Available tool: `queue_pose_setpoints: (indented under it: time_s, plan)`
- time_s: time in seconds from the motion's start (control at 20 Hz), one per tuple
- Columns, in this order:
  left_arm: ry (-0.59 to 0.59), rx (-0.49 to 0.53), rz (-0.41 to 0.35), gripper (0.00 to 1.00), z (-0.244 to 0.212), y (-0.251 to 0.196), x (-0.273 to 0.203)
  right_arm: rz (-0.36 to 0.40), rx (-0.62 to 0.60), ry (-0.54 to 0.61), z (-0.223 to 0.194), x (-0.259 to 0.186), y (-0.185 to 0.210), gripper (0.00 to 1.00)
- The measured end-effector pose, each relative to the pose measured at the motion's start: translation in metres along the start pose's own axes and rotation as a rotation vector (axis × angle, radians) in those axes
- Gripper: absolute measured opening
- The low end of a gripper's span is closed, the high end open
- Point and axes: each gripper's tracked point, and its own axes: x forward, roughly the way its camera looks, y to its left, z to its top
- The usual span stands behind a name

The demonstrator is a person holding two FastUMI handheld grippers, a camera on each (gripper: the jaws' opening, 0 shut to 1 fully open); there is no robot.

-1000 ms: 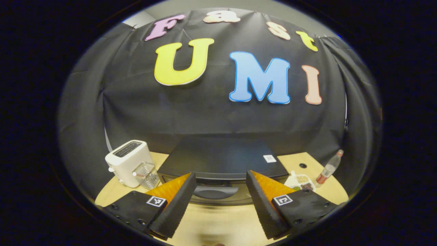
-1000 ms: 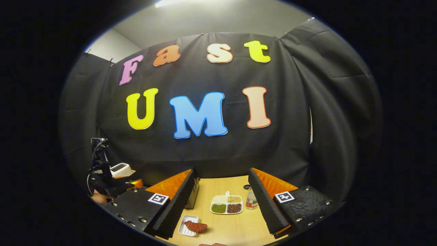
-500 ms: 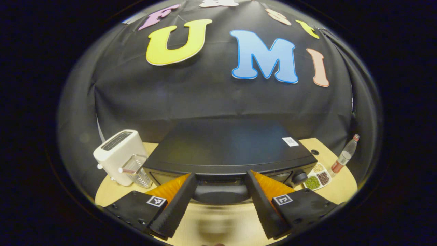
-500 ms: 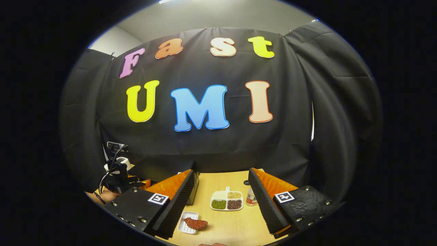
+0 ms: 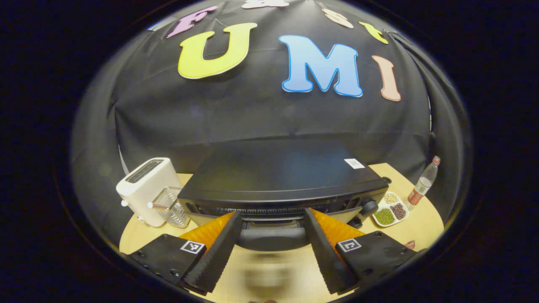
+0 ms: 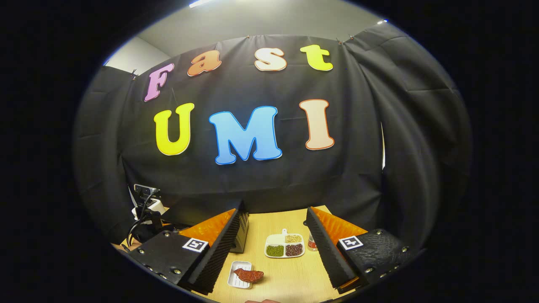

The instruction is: Open the electric oven with the left hand, put the food in, and close the electric oven.

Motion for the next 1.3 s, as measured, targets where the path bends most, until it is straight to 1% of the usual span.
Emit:
queue_pose_setpoints:
  time_s: [0.05,0.1,0.15,0.3,0.45,0.5,0.55,0.7,0.8,0.85,0.9,1.0,1.1,1.2,1.25,1.3]
  plan:
    - [0.006,-0.002,-0.006,0.99,-0.004,0.001,-0.004,0.005,0.001,0.002,0.001,-0.001,0.003,0.97]
    - [0.015,-0.008,-0.013,0.96,-0.009,0.000,-0.008,0.011,0.001,0.001,0.001,-0.002,0.007,0.97]
    - [0.019,-0.012,-0.018,1.00,-0.014,-0.001,-0.012,0.016,0.000,-0.001,0.003,-0.003,0.010,0.97]
    - [0.040,-0.022,-0.028,0.99,-0.031,-0.002,-0.024,0.026,-0.008,-0.001,0.004,-0.004,0.017,0.97]
    - [0.055,-0.039,-0.034,0.99,-0.049,-0.003,-0.035,0.025,-0.008,-0.001,0.006,-0.007,0.019,0.97]
    - [0.059,-0.040,-0.034,1.00,-0.054,-0.003,-0.036,0.026,-0.009,0.000,0.005,-0.008,0.020,0.97]
    - [0.064,-0.039,-0.035,0.96,-0.058,-0.003,-0.039,0.025,-0.013,0.003,0.005,-0.008,0.020,0.97]
    - [0.075,-0.035,-0.036,1.00,-0.067,-0.004,-0.041,0.020,-0.015,0.009,0.003,-0.012,0.019,0.97]
    - [0.081,-0.033,-0.040,1.00,-0.074,-0.003,-0.044,0.016,-0.012,0.010,0.003,-0.015,0.019,0.97]
    - [0.086,-0.037,-0.044,0.98,-0.079,-0.003,-0.046,0.012,-0.015,0.010,0.003,-0.016,0.019,0.97]
    - [0.094,-0.048,-0.047,0.96,-0.085,-0.004,-0.048,0.009,-0.023,0.009,0.003,-0.018,0.019,0.97]
    - [0.117,-0.082,-0.054,1.00,-0.098,-0.004,-0.051,-0.001,-0.042,0.003,0.005,-0.020,0.017,0.97]
    - [0.168,-0.101,-0.051,1.00,-0.120,0.000,-0.050,0.002,-0.045,0.001,0.005,-0.020,0.017,0.97]
    - [0.215,-0.105,-0.030,0.90,-0.137,0.008,-0.051,0.001,-0.046,0.001,0.004,-0.020,0.017,0.98]
    - [0.225,-0.105,-0.018,0.96,-0.141,0.012,-0.053,0.000,-0.045,0.001,0.003,-0.021,0.017,0.98]
    - [0.218,-0.110,-0.013,0.96,-0.139,0.015,-0.056,0.001,-0.042,0.004,0.002,-0.020,0.018,0.98]
